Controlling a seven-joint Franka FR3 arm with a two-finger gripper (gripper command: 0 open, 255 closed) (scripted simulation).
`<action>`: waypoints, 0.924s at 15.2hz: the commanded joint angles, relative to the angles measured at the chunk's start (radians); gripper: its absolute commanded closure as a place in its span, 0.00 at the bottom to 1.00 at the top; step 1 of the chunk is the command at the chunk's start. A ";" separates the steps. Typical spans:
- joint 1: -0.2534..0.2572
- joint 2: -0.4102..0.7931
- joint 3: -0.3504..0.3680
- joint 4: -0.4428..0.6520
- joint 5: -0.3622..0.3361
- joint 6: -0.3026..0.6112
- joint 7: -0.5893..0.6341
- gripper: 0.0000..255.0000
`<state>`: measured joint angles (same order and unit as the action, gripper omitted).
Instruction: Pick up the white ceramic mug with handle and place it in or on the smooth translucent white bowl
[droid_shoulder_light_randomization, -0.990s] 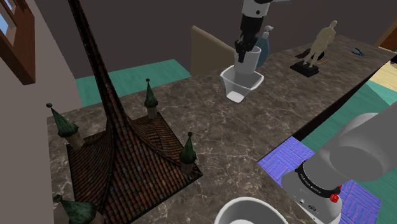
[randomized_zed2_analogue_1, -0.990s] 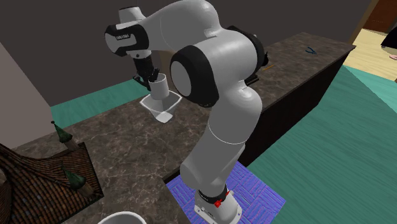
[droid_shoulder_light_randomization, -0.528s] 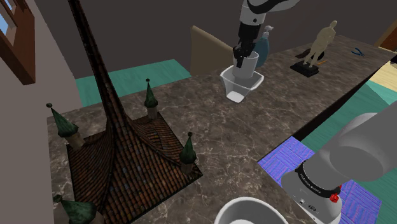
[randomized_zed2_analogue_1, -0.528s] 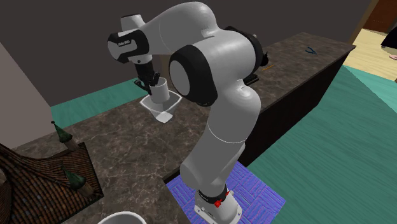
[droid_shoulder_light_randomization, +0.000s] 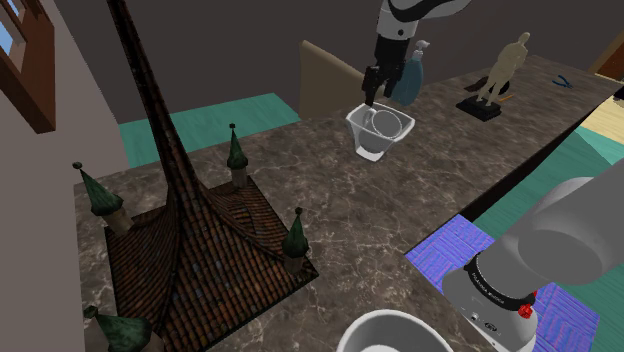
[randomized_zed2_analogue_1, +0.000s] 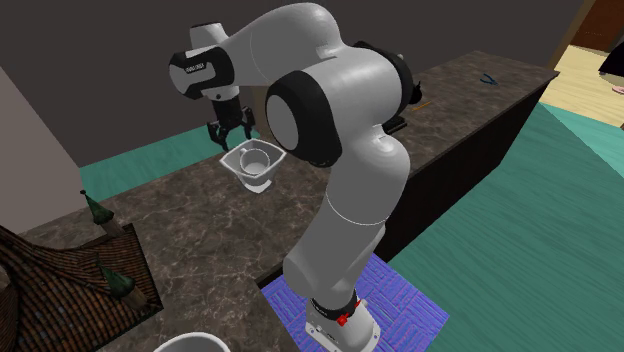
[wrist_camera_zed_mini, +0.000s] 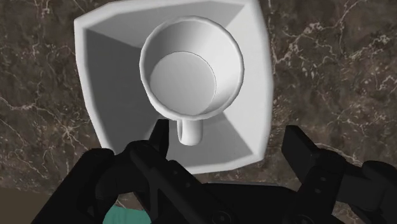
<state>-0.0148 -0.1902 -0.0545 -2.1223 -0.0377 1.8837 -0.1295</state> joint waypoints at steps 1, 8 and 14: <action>0.000 0.000 0.000 0.000 0.000 0.000 0.000 0.00; 0.002 -0.006 0.003 0.121 0.002 -0.127 -0.001 0.00; 0.002 -0.006 0.003 0.122 0.002 -0.127 -0.001 0.00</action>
